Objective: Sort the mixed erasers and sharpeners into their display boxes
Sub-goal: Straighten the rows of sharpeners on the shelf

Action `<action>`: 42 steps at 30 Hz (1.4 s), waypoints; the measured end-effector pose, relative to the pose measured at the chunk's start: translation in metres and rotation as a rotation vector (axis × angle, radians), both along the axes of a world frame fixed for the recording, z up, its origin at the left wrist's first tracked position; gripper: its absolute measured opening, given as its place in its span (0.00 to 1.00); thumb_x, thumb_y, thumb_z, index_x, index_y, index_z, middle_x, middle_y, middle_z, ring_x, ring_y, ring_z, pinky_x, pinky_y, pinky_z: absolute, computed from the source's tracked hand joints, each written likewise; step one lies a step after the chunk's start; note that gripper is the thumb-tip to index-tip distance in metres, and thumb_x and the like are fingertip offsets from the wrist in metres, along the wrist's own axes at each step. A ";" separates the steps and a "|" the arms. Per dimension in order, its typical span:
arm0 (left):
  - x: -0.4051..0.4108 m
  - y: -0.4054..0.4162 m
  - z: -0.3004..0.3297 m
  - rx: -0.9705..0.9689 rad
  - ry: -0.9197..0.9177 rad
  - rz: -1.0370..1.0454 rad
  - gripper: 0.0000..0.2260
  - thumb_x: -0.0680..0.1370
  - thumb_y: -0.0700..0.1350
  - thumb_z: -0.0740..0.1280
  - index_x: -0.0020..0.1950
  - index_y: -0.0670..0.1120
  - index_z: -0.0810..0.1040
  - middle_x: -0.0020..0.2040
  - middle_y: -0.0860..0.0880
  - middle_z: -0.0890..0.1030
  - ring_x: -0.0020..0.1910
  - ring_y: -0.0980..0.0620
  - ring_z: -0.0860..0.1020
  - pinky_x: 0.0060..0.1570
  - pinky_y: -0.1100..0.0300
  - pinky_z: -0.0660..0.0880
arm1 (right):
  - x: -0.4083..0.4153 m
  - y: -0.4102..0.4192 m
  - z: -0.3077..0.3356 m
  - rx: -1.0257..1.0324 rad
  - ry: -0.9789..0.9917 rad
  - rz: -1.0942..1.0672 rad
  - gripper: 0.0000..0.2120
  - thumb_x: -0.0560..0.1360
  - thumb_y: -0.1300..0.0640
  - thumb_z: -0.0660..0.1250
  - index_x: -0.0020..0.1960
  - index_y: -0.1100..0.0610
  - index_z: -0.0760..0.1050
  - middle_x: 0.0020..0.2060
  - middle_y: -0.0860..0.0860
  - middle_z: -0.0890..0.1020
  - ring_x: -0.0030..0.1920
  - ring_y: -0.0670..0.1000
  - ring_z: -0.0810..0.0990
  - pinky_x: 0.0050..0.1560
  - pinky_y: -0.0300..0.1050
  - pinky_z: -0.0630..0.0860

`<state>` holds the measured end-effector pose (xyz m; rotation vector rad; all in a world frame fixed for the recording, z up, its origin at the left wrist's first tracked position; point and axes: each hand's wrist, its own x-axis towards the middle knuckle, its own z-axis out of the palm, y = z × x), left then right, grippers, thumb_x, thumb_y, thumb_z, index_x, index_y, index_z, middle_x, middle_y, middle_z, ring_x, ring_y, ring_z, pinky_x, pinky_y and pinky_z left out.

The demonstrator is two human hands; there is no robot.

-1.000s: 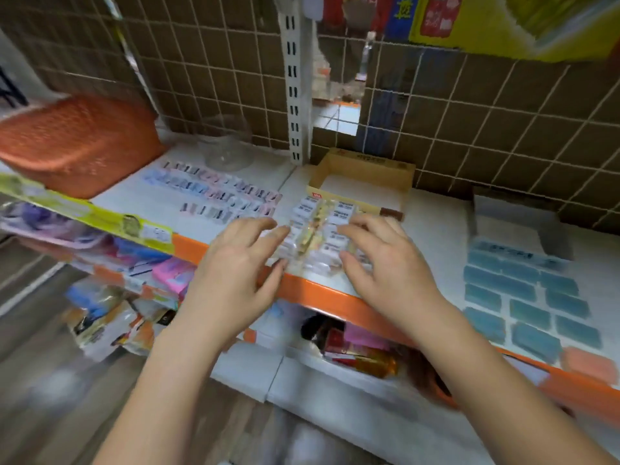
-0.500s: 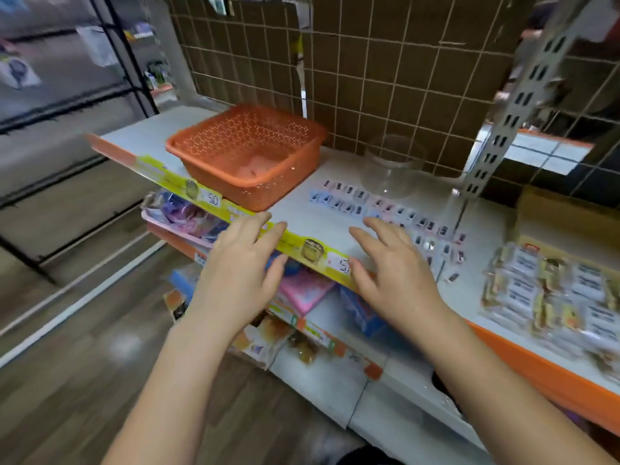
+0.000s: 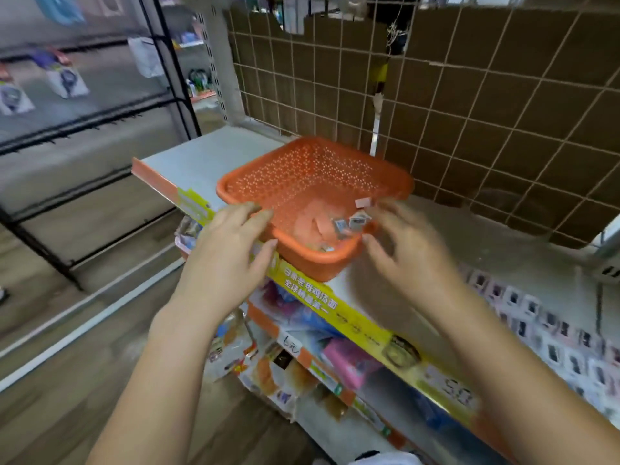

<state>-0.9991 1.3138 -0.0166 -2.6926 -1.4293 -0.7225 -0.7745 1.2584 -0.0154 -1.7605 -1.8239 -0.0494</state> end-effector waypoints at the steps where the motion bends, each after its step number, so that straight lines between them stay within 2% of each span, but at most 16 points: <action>1: -0.001 0.012 0.001 0.002 0.002 -0.009 0.24 0.73 0.53 0.55 0.60 0.39 0.76 0.56 0.39 0.78 0.56 0.38 0.75 0.58 0.47 0.70 | 0.001 0.010 0.003 -0.028 -0.007 -0.004 0.19 0.70 0.54 0.61 0.57 0.61 0.77 0.57 0.60 0.78 0.56 0.62 0.77 0.57 0.54 0.73; 3: -0.001 0.037 0.004 -0.028 0.020 -0.033 0.25 0.73 0.54 0.56 0.60 0.38 0.77 0.54 0.39 0.78 0.55 0.38 0.75 0.57 0.46 0.70 | 0.001 0.028 0.010 -0.087 -0.026 -0.011 0.20 0.72 0.51 0.60 0.60 0.58 0.76 0.58 0.57 0.78 0.58 0.59 0.75 0.58 0.48 0.69; 6: 0.005 0.076 0.009 -0.166 0.072 -0.080 0.25 0.72 0.54 0.59 0.62 0.40 0.76 0.55 0.40 0.78 0.56 0.38 0.75 0.58 0.48 0.70 | 0.000 0.054 0.018 -0.198 -0.087 0.005 0.18 0.76 0.54 0.62 0.65 0.56 0.72 0.62 0.54 0.75 0.61 0.54 0.72 0.57 0.40 0.62; 10: 0.026 0.124 0.015 -0.441 0.212 -0.214 0.19 0.75 0.51 0.66 0.64 0.44 0.75 0.60 0.44 0.78 0.60 0.46 0.74 0.56 0.59 0.67 | -0.005 0.094 0.019 -0.438 -0.063 -0.004 0.17 0.76 0.55 0.62 0.65 0.54 0.72 0.62 0.52 0.75 0.60 0.52 0.73 0.54 0.40 0.66; 12: 0.038 0.143 0.013 -0.579 0.363 -0.244 0.16 0.74 0.52 0.67 0.59 0.47 0.77 0.57 0.47 0.79 0.55 0.48 0.76 0.54 0.58 0.71 | -0.007 0.113 0.015 -0.582 -0.086 -0.037 0.13 0.76 0.56 0.63 0.60 0.54 0.74 0.57 0.53 0.78 0.52 0.51 0.76 0.48 0.39 0.69; 14: 0.049 0.154 0.007 -0.667 0.553 -0.279 0.12 0.73 0.54 0.67 0.48 0.47 0.77 0.48 0.49 0.80 0.46 0.49 0.77 0.47 0.58 0.74 | -0.010 0.127 0.012 -0.713 -0.153 -0.080 0.12 0.74 0.59 0.65 0.57 0.57 0.76 0.52 0.54 0.79 0.47 0.51 0.77 0.45 0.42 0.73; 15: 0.054 0.157 0.004 -0.699 0.649 -0.299 0.11 0.73 0.55 0.68 0.45 0.48 0.75 0.43 0.50 0.79 0.42 0.50 0.76 0.42 0.59 0.73 | -0.011 0.133 0.010 -0.768 -0.184 -0.093 0.13 0.73 0.60 0.66 0.57 0.58 0.77 0.51 0.55 0.80 0.48 0.52 0.78 0.47 0.45 0.76; 17: 0.060 0.159 0.002 -0.764 0.761 -0.343 0.12 0.72 0.55 0.69 0.46 0.47 0.76 0.41 0.50 0.78 0.40 0.50 0.76 0.38 0.59 0.70 | -0.012 0.143 0.006 -0.849 -0.211 -0.108 0.15 0.71 0.61 0.66 0.58 0.59 0.77 0.52 0.57 0.80 0.50 0.54 0.78 0.51 0.48 0.77; 21: 0.066 0.166 -0.002 -0.847 0.761 -0.409 0.15 0.71 0.54 0.72 0.51 0.45 0.79 0.40 0.51 0.78 0.41 0.51 0.75 0.34 0.60 0.67 | -0.013 0.154 0.002 -0.944 -0.151 -0.134 0.18 0.67 0.61 0.72 0.57 0.59 0.76 0.51 0.57 0.80 0.48 0.55 0.78 0.45 0.46 0.75; 25: 0.067 0.166 -0.002 -0.764 0.790 -0.447 0.17 0.71 0.55 0.71 0.50 0.43 0.78 0.44 0.47 0.79 0.41 0.50 0.75 0.32 0.61 0.67 | -0.016 0.155 0.000 -0.990 -0.170 -0.143 0.18 0.67 0.62 0.72 0.56 0.60 0.75 0.48 0.56 0.78 0.39 0.50 0.74 0.29 0.39 0.66; 27: 0.067 0.168 -0.005 -0.739 0.764 -0.469 0.13 0.71 0.54 0.71 0.43 0.44 0.76 0.39 0.48 0.78 0.38 0.50 0.73 0.30 0.61 0.66 | -0.017 0.156 -0.001 -0.994 -0.187 -0.145 0.18 0.68 0.62 0.70 0.57 0.57 0.73 0.45 0.53 0.74 0.37 0.48 0.72 0.27 0.38 0.64; 29: 0.067 0.170 -0.008 -0.739 0.734 -0.469 0.15 0.69 0.54 0.72 0.38 0.46 0.70 0.36 0.50 0.76 0.37 0.51 0.72 0.33 0.60 0.66 | -0.016 0.157 -0.003 -0.978 -0.211 -0.137 0.17 0.68 0.63 0.70 0.56 0.56 0.72 0.46 0.52 0.72 0.43 0.50 0.71 0.29 0.38 0.63; 33: 0.067 0.167 -0.009 -0.711 0.639 -0.480 0.18 0.67 0.50 0.75 0.44 0.47 0.68 0.36 0.52 0.70 0.41 0.50 0.72 0.37 0.60 0.67 | -0.012 0.159 -0.008 -0.912 -0.120 -0.139 0.13 0.68 0.65 0.69 0.49 0.56 0.72 0.43 0.51 0.73 0.44 0.50 0.72 0.32 0.37 0.65; 36: 0.066 0.167 -0.011 -0.885 0.400 -0.469 0.16 0.66 0.38 0.76 0.42 0.46 0.68 0.32 0.49 0.75 0.30 0.50 0.76 0.27 0.63 0.71 | -0.011 0.157 -0.005 -0.852 0.007 -0.154 0.15 0.68 0.65 0.70 0.54 0.57 0.74 0.46 0.51 0.75 0.47 0.50 0.73 0.41 0.41 0.70; 38: 0.064 0.170 -0.010 -0.914 0.263 -0.450 0.16 0.67 0.34 0.74 0.40 0.47 0.67 0.32 0.46 0.77 0.24 0.52 0.76 0.23 0.65 0.71 | -0.011 0.155 -0.002 -0.790 0.092 -0.172 0.19 0.69 0.64 0.70 0.58 0.56 0.74 0.50 0.50 0.75 0.49 0.50 0.75 0.48 0.43 0.73; 42: 0.057 0.174 -0.005 -0.934 0.001 -0.468 0.14 0.69 0.32 0.71 0.41 0.47 0.68 0.32 0.44 0.78 0.26 0.49 0.77 0.29 0.59 0.73 | -0.012 0.147 0.008 -0.630 0.309 -0.203 0.16 0.69 0.65 0.70 0.55 0.53 0.76 0.51 0.50 0.77 0.43 0.46 0.76 0.41 0.35 0.72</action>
